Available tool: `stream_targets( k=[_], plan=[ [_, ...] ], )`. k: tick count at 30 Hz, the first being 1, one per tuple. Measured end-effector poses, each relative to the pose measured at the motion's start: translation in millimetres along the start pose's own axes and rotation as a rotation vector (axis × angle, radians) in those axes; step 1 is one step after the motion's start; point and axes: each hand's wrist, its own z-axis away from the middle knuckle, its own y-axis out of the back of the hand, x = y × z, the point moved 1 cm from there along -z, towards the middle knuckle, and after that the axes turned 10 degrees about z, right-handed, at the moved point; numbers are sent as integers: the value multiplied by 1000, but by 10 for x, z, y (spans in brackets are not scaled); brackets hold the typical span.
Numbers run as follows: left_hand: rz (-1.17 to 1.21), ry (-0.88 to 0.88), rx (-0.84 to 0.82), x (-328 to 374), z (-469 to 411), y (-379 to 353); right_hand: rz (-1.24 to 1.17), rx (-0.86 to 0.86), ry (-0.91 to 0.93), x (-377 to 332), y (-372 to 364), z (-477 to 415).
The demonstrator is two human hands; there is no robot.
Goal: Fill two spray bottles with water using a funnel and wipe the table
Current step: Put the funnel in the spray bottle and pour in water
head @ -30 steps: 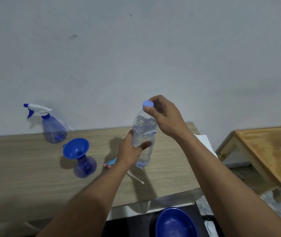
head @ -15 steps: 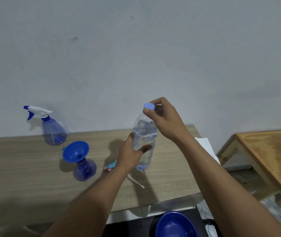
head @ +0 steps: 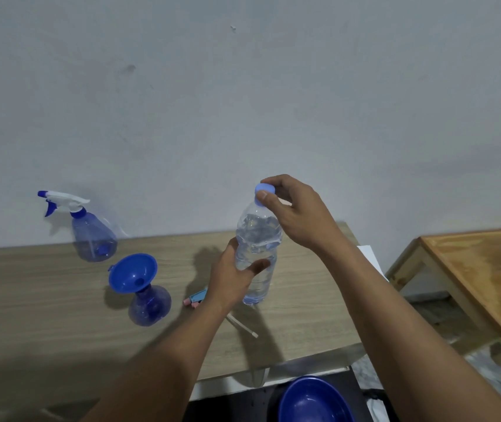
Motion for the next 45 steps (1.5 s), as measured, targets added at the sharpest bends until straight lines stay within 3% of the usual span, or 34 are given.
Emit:
stream_targets(
  k=[3,7,12,16,19,21,28,34,36,39,42,45],
  plan=[
    [-3,-1,3,-14,5,1,9,15,16,10,27,0],
    [-26,-6,19,-19,-6,0,-99,168,22,72,70,77],
    [-37,-11,60,-34,18,3,-68,267,-135,549,-87,594],
    [-57,-25,78,-38,39,-27,76,185,-357,1235,-533,1128],
    [-68,-46,68,-66,42,-34,196,-26,-496,1619,-942,1427],
    [-72,-49,62,-87,48,-39,271,-126,-491,1723,-1155,1532],
    [-60,-44,122,-48,91,-85,540,-160,-389,1938,-1480,1602],
    [-65,-25,182,-72,144,-108,353,-151,-401,1885,-1291,1499],
    [-75,-28,176,-37,179,-104,268,-66,-416,1744,-1139,1387],
    [-135,-10,150,44,351,-48,26,116,-291,1330,-892,1129],
    [-266,-85,342,123,724,92,-157,99,-143,900,-739,814],
    [-348,-258,748,126,1000,365,-220,36,-61,676,-731,537]
  ],
)
